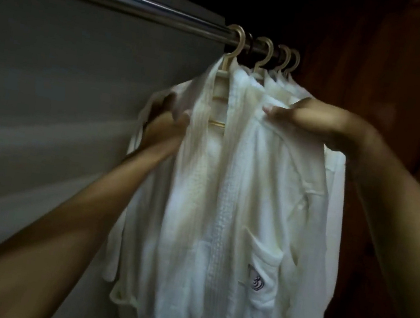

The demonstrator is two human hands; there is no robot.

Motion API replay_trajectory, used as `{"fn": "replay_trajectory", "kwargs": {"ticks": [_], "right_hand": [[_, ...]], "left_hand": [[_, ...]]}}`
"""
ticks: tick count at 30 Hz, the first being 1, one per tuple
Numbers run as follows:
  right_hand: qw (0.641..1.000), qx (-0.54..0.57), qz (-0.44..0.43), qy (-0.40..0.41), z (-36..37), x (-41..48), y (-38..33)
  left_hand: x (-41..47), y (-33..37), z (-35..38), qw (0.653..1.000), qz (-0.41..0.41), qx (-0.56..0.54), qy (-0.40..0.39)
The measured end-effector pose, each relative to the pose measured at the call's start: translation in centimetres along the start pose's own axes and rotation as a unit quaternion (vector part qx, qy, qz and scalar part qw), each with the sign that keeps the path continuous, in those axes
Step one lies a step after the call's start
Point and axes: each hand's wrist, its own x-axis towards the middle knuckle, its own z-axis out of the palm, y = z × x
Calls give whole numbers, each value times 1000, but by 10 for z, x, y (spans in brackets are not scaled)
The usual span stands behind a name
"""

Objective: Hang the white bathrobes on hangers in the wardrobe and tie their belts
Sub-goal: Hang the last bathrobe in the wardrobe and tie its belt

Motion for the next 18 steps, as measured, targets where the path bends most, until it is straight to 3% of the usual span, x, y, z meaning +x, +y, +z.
{"fn": "replay_trajectory", "kwargs": {"ticks": [2,4,6,8,9,12,15,18], "right_hand": [[991,96,-19,-89,-8,5,-9],[994,65,-36,-83,-6,22,-17],[989,-134,-58,-23,3,45,-26],[940,-331,-77,43,11,66,-25],[932,-348,-84,60,18,72,-22],[953,-264,-123,79,27,76,-13],[969,-212,-79,96,30,83,-1],[937,-263,-123,196,36,83,2]], "left_hand": [[-13,18,5,999,3,-51,11],[-19,36,3,993,17,-106,44],[-9,50,2,990,50,-122,52],[8,59,2,993,78,-84,6],[16,60,4,994,94,-50,-20],[29,54,8,989,127,40,-65],[39,53,-1,985,151,69,-46],[50,52,-15,985,154,70,-11]]}}
